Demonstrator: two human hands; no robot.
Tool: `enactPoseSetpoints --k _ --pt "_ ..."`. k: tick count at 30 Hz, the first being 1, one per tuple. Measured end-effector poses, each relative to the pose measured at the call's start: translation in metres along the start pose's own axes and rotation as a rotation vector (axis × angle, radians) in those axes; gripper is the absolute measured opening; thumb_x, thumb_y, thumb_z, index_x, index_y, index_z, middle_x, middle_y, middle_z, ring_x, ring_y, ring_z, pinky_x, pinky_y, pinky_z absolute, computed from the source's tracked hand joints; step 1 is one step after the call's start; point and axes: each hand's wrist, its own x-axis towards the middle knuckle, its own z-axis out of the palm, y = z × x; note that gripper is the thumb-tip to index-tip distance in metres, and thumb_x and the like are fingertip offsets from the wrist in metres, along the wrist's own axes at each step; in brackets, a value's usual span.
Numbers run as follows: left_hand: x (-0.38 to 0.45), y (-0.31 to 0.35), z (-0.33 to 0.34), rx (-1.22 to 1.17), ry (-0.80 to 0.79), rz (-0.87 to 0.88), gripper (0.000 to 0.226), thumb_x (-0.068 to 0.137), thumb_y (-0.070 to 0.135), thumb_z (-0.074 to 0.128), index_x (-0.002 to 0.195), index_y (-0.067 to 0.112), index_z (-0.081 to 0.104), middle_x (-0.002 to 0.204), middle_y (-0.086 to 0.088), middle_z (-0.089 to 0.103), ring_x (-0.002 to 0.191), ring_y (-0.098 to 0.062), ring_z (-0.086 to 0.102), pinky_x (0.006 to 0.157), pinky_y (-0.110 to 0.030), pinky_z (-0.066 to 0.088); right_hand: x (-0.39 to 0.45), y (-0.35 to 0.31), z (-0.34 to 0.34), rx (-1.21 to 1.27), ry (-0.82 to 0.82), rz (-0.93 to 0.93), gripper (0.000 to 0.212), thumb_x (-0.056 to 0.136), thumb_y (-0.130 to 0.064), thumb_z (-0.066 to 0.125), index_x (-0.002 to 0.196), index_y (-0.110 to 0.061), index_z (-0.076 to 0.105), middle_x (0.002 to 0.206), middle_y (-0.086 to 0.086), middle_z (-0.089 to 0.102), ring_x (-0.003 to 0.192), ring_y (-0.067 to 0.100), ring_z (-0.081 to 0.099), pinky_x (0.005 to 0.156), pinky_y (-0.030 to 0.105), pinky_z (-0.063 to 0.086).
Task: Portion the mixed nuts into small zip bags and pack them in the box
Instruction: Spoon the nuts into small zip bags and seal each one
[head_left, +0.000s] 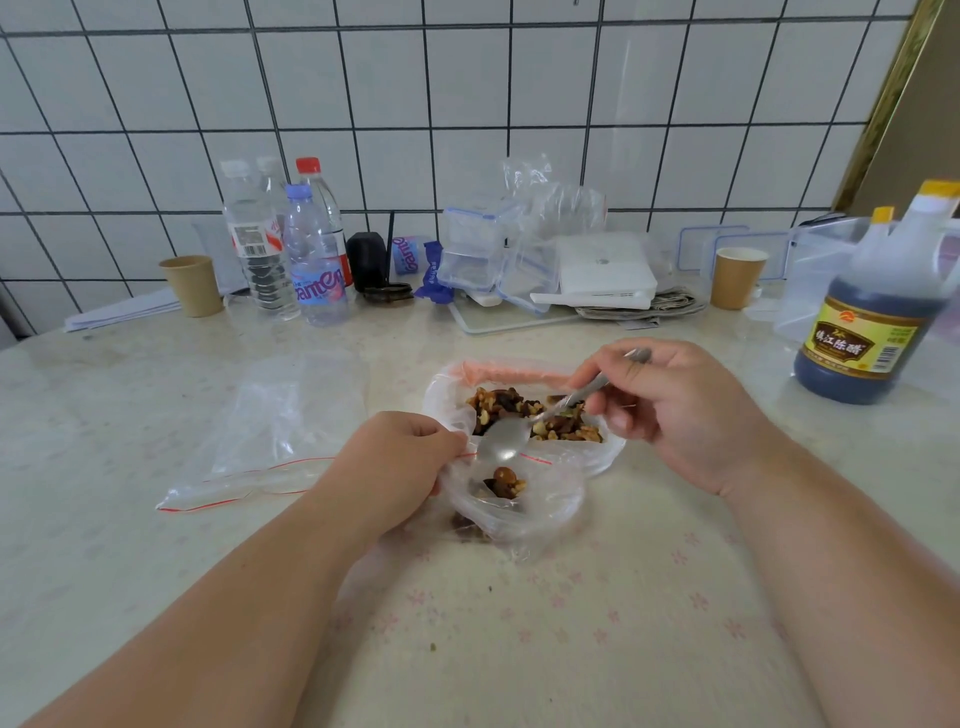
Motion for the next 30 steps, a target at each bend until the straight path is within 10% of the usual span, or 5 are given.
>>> enactPoseSetpoints --k 9,17,30 --pt "0.0 -0.001 -0.001 0.023 -0.007 0.015 0.038 0.094 0.032 0.065 0.09 -0.005 0.068 0.041 0.006 0.047 0.032 -0.013 0.035 0.037 -0.014 0.028 0.01 0.011 -0.013 -0.218 0.524 0.135 0.025 0.088 -0.026 0.055 0.076 -0.021 0.076 0.067 -0.001 0.071 0.048 0.011 0.051 0.051 0.027 0.04" --pt "0.001 -0.001 0.0 0.023 -0.007 0.019 0.038 0.094 0.033 0.065 0.087 -0.005 0.068 0.042 0.004 0.048 0.033 -0.014 0.035 0.037 -0.016 0.029 0.01 0.019 -0.009 -0.467 0.421 0.176 0.025 0.098 -0.031 0.054 0.085 -0.032 0.076 0.078 -0.013 0.074 0.057 0.006 0.059 0.063 0.032 0.044" --pt "0.0 -0.001 0.001 0.056 0.001 0.034 0.038 0.095 0.034 0.063 0.087 -0.004 0.069 0.04 0.009 0.046 0.035 -0.011 0.036 0.038 -0.016 0.029 0.014 0.021 -0.005 -0.093 0.408 0.344 0.025 0.095 -0.013 0.052 0.086 -0.005 0.074 0.062 0.004 0.068 0.046 0.01 0.047 0.043 0.022 0.033"
